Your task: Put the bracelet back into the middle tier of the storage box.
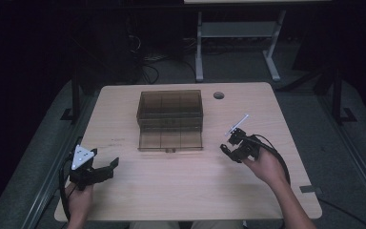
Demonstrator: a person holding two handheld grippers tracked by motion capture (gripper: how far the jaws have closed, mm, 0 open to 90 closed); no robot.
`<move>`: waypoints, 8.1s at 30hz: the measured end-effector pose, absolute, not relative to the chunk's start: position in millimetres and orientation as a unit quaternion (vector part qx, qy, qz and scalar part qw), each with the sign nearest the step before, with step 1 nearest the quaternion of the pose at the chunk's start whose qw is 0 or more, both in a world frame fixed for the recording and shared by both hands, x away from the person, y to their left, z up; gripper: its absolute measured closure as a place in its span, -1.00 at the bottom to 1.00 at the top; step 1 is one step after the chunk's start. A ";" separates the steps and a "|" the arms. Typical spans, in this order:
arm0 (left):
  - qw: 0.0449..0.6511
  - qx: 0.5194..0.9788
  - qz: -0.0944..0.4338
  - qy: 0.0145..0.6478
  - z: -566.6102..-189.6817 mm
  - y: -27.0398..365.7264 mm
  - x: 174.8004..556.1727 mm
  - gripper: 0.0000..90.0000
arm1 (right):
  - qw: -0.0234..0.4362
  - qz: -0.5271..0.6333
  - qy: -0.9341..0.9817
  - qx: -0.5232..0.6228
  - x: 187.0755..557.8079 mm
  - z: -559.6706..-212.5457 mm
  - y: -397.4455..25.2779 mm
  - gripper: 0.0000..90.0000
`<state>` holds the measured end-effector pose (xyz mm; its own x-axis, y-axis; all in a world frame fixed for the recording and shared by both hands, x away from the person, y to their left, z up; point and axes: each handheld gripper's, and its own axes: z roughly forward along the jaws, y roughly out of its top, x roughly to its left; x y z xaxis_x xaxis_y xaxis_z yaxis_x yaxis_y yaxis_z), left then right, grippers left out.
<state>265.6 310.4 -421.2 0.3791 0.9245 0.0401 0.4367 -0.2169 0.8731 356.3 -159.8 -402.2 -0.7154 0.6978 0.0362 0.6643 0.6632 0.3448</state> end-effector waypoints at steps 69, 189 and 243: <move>0.416 0.715 0.297 0.476 -419.7 314.4 265.5 -0.70 | 0.045 0.181 0.937 0.296 395.5 -373.5 -56.7 0.83; 0.421 0.708 0.294 0.485 -420.1 316.8 267.7 -0.71 | 0.029 0.208 0.928 0.308 419.5 -382.9 -33.2 0.14; 0.421 0.709 0.291 0.485 -420.4 319.4 269.5 -0.71 | 0.021 0.228 0.924 0.306 392.1 -361.6 -59.0 -0.10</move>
<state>269.5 319.4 -420.4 0.3604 0.9328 0.0042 0.4428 -0.1751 0.8793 392.1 -59.0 -361.6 -0.8118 0.5753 0.1000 0.5556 0.7085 0.4350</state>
